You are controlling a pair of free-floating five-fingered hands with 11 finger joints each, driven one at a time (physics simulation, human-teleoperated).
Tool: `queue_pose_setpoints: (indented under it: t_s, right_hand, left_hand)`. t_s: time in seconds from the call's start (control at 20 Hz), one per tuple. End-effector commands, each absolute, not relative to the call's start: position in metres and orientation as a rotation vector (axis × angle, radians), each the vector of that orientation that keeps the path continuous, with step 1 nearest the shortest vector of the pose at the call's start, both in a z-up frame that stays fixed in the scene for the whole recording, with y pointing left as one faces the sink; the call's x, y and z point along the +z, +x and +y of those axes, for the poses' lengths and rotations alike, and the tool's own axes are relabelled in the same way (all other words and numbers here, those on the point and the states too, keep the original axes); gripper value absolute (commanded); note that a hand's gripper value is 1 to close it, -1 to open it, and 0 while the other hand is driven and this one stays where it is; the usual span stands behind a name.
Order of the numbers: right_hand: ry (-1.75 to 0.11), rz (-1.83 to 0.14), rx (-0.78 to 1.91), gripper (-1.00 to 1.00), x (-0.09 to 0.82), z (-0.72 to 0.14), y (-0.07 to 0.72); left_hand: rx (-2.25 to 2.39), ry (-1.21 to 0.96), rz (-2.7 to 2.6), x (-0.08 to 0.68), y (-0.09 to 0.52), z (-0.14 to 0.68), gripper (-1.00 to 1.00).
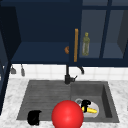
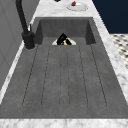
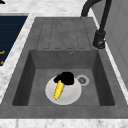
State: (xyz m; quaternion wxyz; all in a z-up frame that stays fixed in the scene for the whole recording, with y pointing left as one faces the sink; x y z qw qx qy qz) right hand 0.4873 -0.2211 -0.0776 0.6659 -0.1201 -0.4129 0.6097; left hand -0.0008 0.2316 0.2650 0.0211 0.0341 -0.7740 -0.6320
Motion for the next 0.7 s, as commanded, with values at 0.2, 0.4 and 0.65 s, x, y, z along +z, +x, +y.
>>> queue_pose_setpoints:
  t_s: [0.2,0.4,0.65]
  right_hand:
    - [-0.248,-0.849,1.423,-1.0,-0.062,-0.222,0.486]
    - [-0.427,-0.835,1.422,-1.0,-0.021,-0.224,0.484]
    - [-0.508,-0.876,1.355,-1.0,0.007,-0.226,0.485]
  left_hand:
    - [-1.959,0.106,-2.399,0.265,-0.001,0.232,0.0]
    - [-1.959,0.106,-2.399,0.265,-0.001,0.232,0.0]
    - [-1.959,0.106,-2.399,0.265,-0.001,0.232,0.0]
